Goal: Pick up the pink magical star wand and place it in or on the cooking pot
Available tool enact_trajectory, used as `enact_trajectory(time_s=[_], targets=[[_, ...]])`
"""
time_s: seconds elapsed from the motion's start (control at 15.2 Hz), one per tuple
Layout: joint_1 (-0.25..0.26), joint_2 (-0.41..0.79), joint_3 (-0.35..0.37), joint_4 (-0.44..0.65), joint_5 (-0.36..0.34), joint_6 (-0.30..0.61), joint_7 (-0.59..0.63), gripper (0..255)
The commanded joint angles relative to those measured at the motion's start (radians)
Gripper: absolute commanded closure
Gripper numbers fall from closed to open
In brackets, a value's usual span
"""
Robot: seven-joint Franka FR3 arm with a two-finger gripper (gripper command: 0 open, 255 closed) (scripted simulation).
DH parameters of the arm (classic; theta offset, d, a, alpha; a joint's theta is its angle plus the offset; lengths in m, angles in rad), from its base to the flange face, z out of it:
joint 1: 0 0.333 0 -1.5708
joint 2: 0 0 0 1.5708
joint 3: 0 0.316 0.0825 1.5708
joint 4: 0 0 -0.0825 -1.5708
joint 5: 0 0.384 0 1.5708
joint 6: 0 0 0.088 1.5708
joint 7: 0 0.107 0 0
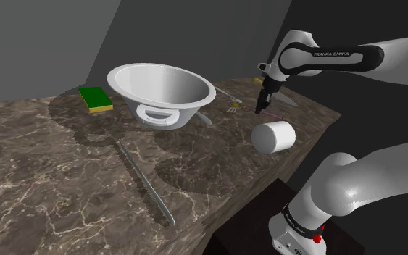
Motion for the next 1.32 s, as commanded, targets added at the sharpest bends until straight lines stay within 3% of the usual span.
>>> enact_trajectory(time_s=[0.0,1.25], targets=[[0.001,-0.002,0.004,0.021,0.002,-0.025,0.001,255],[0.015,0.003,0.038,0.278,0.029,-0.277,-0.002,255]])
